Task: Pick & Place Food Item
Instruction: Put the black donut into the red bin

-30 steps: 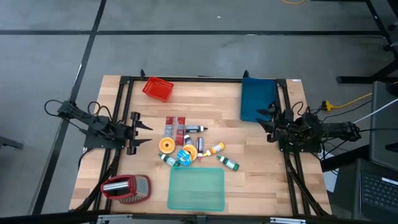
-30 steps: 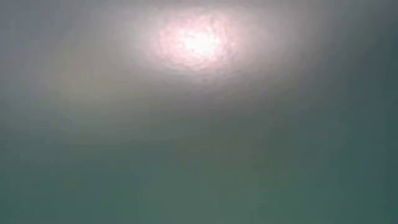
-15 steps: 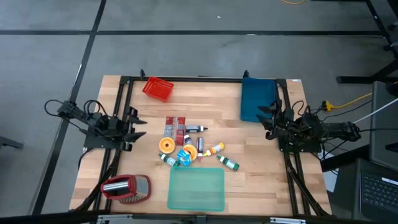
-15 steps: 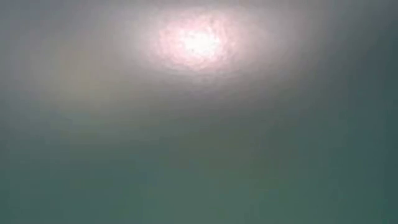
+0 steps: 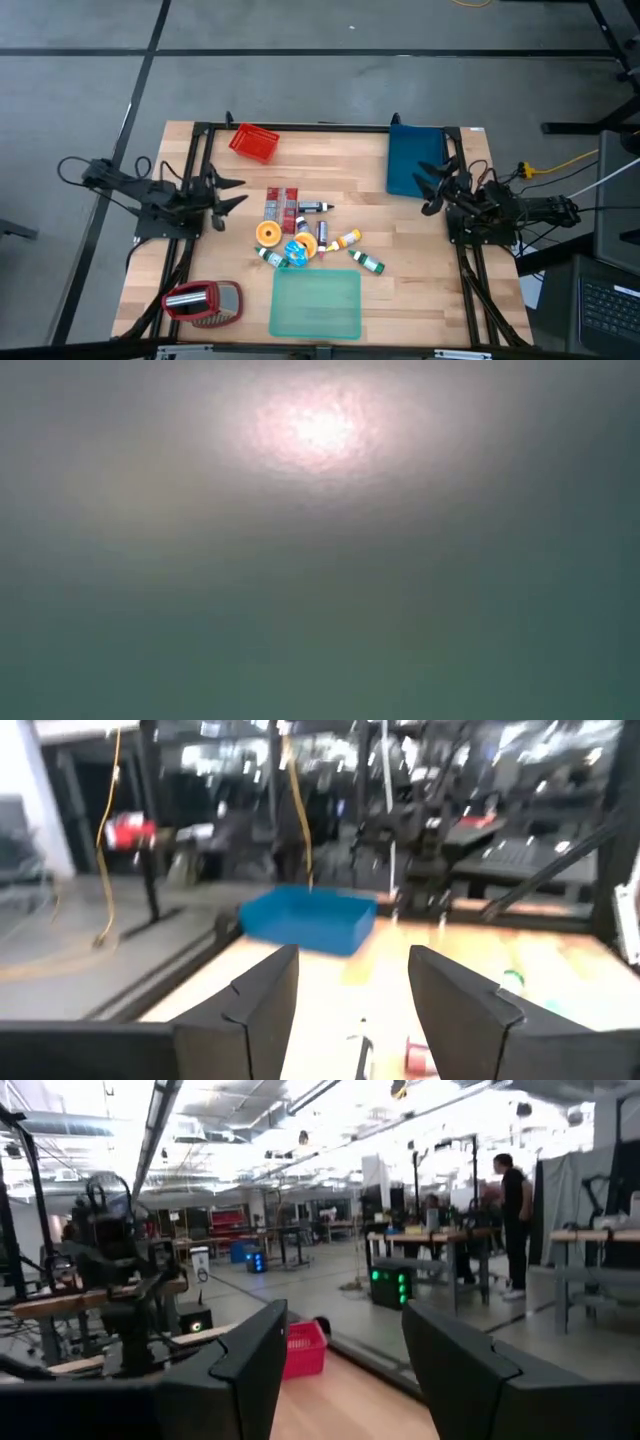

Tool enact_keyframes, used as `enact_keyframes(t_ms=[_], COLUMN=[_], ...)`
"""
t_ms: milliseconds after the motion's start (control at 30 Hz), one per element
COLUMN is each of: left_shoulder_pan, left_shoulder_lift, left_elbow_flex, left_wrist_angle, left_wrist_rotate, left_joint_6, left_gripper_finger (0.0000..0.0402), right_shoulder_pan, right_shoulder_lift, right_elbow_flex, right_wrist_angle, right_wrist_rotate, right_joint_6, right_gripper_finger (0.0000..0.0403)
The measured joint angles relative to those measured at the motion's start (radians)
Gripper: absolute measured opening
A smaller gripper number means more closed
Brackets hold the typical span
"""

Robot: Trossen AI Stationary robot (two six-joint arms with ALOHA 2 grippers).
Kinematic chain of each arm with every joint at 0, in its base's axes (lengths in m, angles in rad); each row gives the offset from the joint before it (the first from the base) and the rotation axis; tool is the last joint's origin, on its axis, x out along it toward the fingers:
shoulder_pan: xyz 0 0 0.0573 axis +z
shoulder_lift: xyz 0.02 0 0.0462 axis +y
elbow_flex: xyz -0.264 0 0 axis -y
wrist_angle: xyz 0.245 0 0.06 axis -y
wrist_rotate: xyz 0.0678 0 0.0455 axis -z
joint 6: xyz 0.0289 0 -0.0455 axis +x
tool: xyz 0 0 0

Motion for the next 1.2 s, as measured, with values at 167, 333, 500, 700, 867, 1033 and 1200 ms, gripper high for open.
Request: enact_keyframes(t_ms=[167, 333, 500, 700, 867, 1033, 1200], left_shoulder_pan=[0.068, 0.147, 0.174, 0.183, 0.182, 0.182, 0.183], left_shoulder_lift=[0.272, 0.534, 0.727, 0.903, 0.985, 1.078, 1.145], left_elbow_flex=[0.073, 0.146, 0.257, 0.355, 0.364, 0.364, 0.364], left_wrist_angle=[-0.097, -0.119, -0.225, -0.394, -0.399, -0.442, -0.422], left_wrist_rotate=[0.043, 0.238, 0.322, 0.375, 0.414, 0.407, 0.367], left_joint_6=[-0.102, -0.179, -0.163, -0.162, -0.151, -0.134, -0.111], left_gripper_finger=[0.0200, 0.0207, 0.0208, 0.0207, 0.0211, 0.0216, 0.0216], right_shoulder_pan=[0.000, 0.000, 0.000, 0.000, 0.000, 0.000, 0.000], right_shoulder_lift=[0.000, 0.000, 0.000, 0.000, 0.000, 0.000, 0.000], right_elbow_flex=[0.000, 0.000, 0.000, 0.000, 0.000, 0.000, 0.000], right_wrist_angle=[-0.053, -0.052, -0.046, -0.045, -0.045, -0.045, -0.045], right_wrist_rotate=[0.000, 0.000, 0.000, 0.000, -0.004, -0.004, -0.004], right_joint_6=[0.038, 0.056, 0.060, 0.060, 0.061, 0.061, 0.063], right_gripper_finger=[0.0203, 0.0203, 0.0203, 0.0203, 0.0204, 0.0204, 0.0204])
